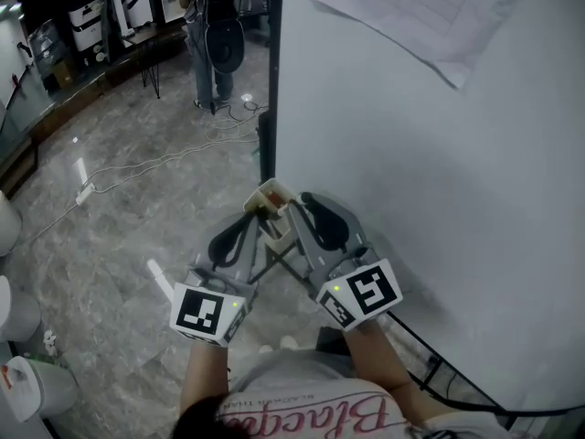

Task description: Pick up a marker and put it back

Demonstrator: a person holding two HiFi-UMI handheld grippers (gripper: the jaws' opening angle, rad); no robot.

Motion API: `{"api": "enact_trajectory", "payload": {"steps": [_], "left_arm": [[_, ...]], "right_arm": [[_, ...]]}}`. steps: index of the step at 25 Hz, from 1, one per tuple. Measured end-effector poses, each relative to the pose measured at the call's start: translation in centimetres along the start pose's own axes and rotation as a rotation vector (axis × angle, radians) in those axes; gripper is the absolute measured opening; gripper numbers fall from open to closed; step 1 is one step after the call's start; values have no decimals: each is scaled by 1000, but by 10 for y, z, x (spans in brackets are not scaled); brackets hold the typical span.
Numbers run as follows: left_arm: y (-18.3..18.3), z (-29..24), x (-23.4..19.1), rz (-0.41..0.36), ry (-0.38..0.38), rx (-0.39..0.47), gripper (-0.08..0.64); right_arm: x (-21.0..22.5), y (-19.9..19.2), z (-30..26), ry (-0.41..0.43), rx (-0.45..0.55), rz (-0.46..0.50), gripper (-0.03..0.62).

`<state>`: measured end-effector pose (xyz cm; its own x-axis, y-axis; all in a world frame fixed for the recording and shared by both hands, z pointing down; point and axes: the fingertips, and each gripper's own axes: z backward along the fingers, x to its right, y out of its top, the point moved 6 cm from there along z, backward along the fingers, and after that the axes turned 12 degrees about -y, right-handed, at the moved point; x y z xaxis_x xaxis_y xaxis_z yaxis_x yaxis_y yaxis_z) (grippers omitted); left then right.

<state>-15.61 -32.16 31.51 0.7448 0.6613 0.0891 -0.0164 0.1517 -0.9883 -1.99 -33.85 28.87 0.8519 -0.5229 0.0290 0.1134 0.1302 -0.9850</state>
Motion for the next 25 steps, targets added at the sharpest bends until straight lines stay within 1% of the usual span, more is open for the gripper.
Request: {"api": "enact_trajectory", "payload": {"steps": [1, 2, 5, 9, 11, 16, 20, 22, 25], "left_arm": [[2, 0, 1, -25, 8, -6, -2], [4, 1, 2, -34, 15, 0, -2], [8, 1, 2, 3, 19, 31, 0], [5, -1, 4, -19, 7, 11, 0], [4, -1, 3, -14, 5, 16, 0], [3, 3, -4, -15, 24, 14, 0], [1, 8, -11, -12, 38, 7, 0], [0, 11, -12, -11, 42, 8, 0], [-2, 12, -12, -4, 47, 4, 0]], "right_arm": [[0, 0, 1, -3, 4, 2, 69], [1, 0, 2, -6, 5, 3, 69], [4, -4, 3, -19, 3, -3, 69], [8, -17, -2, -50, -17, -6, 71], [10, -31, -8, -64, -49, -22, 71], [8, -79, -26, -94, -174, -74, 70], [-1, -114, -42, -102, -278, -52, 71], [-4, -124, -44, -106, -310, -47, 71], [0, -126, -42, -120, -332, -60, 72]]}}
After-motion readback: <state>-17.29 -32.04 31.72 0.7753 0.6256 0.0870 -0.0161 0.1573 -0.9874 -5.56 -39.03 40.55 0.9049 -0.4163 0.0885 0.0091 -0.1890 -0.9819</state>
